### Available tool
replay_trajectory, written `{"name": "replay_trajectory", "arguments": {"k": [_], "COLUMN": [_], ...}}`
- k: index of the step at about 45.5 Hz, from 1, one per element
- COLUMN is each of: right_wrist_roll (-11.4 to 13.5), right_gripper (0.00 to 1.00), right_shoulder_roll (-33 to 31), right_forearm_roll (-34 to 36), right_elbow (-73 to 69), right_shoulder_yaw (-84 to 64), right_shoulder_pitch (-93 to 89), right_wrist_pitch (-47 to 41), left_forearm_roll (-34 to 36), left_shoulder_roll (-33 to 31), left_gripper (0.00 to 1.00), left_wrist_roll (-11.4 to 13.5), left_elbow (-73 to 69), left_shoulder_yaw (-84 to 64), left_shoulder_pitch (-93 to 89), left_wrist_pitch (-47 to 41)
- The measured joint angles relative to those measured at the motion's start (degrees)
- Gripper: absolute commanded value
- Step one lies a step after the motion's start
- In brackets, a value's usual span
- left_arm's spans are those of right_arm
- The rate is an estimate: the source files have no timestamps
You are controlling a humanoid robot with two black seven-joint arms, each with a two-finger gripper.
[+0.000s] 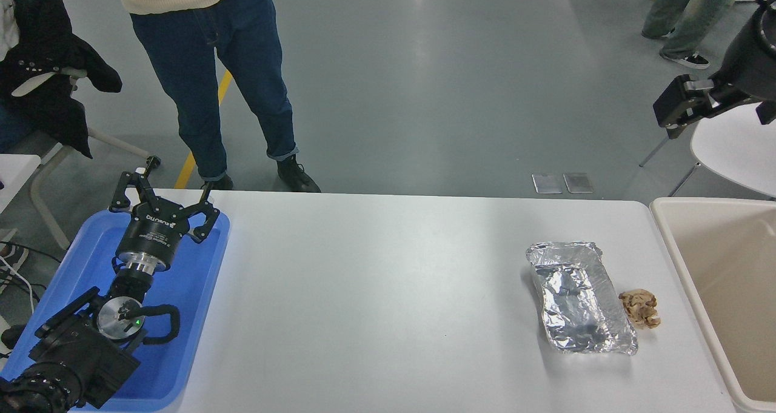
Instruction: Pick up foil plate and place in dustbin
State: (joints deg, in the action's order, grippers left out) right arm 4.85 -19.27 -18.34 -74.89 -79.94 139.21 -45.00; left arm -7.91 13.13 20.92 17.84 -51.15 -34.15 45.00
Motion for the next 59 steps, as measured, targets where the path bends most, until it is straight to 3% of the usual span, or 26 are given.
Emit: {"name": "replay_trajectory", "arguments": {"k": [59], "right_wrist_roll": [0.0], "right_gripper": [1.00], "right_shoulder_roll": [-0.3], "right_forearm_roll": [0.0], "right_elbow": [0.0], "right_shoulder_yaw": [0.0], "right_shoulder_pitch": [-0.7], "right_wrist_pitch": [0.0], "left_forearm_roll": [0.1], "left_shoulder_roll": [0.0], "left_gripper": [1.00], "left_wrist_roll": [0.1], "left_elbow": [0.0], "left_shoulder_yaw": [0.0], "left_shoulder_pitch": [0.0], "left_wrist_pitch": [0.0]}}
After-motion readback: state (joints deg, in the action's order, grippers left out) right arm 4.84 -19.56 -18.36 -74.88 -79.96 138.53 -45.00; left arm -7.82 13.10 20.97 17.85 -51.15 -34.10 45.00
